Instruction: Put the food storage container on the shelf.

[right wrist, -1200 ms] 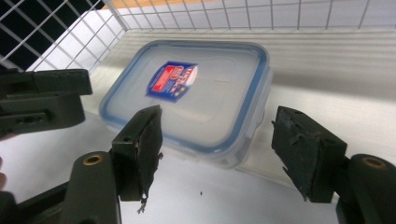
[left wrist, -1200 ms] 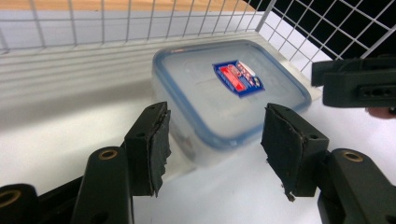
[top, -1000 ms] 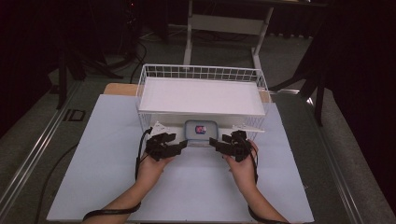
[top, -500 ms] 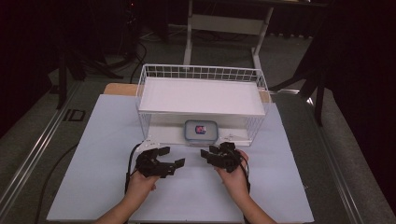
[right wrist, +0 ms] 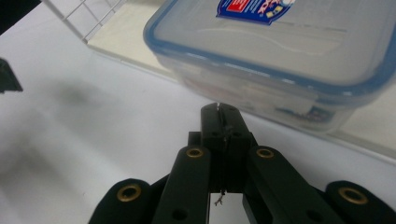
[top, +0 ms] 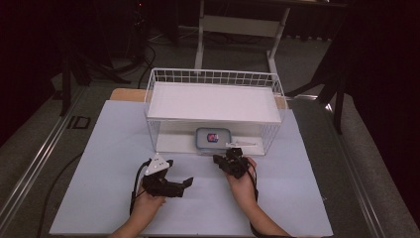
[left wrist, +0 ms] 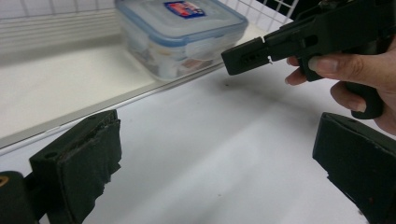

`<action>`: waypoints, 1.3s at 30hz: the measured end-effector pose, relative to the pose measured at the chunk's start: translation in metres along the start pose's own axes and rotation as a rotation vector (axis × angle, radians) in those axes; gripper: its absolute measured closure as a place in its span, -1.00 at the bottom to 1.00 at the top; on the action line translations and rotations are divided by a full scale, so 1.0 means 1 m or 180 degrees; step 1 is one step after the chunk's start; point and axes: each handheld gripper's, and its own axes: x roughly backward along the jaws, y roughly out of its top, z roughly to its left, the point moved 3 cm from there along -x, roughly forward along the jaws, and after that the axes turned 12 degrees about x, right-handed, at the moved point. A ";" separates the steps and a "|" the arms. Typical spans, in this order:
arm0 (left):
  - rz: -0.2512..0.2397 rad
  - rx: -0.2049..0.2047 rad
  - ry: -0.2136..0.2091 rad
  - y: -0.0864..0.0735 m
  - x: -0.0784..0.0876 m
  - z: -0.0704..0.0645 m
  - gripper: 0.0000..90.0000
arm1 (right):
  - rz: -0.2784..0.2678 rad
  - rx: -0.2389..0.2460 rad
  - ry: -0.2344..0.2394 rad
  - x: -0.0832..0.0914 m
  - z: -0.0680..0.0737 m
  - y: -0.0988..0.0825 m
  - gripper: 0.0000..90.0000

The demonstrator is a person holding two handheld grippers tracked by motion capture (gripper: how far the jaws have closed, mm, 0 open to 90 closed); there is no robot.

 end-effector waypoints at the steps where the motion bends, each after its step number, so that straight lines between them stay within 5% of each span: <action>1: -0.0018 0.0012 0.0008 0.000 0.000 0.001 -0.95 | -0.0010 0.0002 -0.0016 -0.002 0.000 0.001 1.00; 11: -0.0020 0.0158 -0.0023 -0.003 -0.002 0.007 -0.95 | -0.0082 -0.0024 -0.0077 -0.013 -0.006 0.006 0.95; 25: 0.0041 0.0033 -0.0043 -0.006 -0.007 0.000 -0.95 | -0.0083 -0.0011 -0.0134 -0.028 -0.012 0.018 0.98; 39: -0.0005 0.0044 -0.0056 -0.004 -0.002 0.000 -0.95 | -0.0078 0.0129 -0.0239 -0.043 -0.008 0.031 0.98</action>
